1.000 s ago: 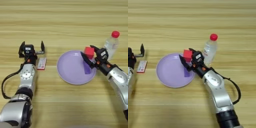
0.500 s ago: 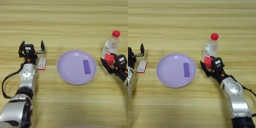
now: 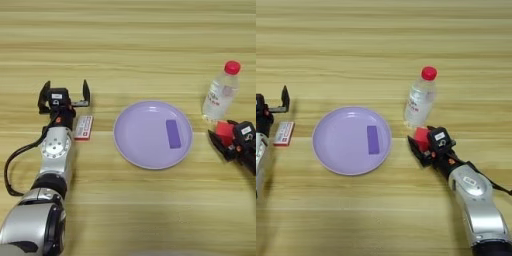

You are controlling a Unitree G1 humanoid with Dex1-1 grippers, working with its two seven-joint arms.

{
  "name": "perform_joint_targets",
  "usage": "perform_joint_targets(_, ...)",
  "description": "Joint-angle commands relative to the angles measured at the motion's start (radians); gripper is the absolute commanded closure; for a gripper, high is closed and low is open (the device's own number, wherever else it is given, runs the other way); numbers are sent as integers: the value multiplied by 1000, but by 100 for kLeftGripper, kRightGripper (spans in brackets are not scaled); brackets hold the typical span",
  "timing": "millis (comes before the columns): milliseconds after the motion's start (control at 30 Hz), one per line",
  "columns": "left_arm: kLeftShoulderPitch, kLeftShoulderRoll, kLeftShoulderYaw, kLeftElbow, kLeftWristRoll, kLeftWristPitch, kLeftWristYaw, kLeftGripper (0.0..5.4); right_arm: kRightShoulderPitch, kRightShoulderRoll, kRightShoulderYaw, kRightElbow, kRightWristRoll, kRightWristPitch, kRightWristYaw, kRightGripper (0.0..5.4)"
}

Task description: Move the objects on the table

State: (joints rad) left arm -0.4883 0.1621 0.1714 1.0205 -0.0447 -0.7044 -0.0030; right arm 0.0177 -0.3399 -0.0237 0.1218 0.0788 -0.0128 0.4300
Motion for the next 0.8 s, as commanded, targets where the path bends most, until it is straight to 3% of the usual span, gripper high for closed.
perform_joint_targets(33,3,-3,-6,-9,10,2,6,0,1,-2,11,43,-13,16,1,183)
perform_joint_targets(600,0,-1,-6,-3,10,3,5,0,-43,26,-67,10,43,-59,-48,7)
perform_joint_targets(800,0,-1,-6,-1,10,3,4,0,-60,31,-80,4,56,-80,-53,2)
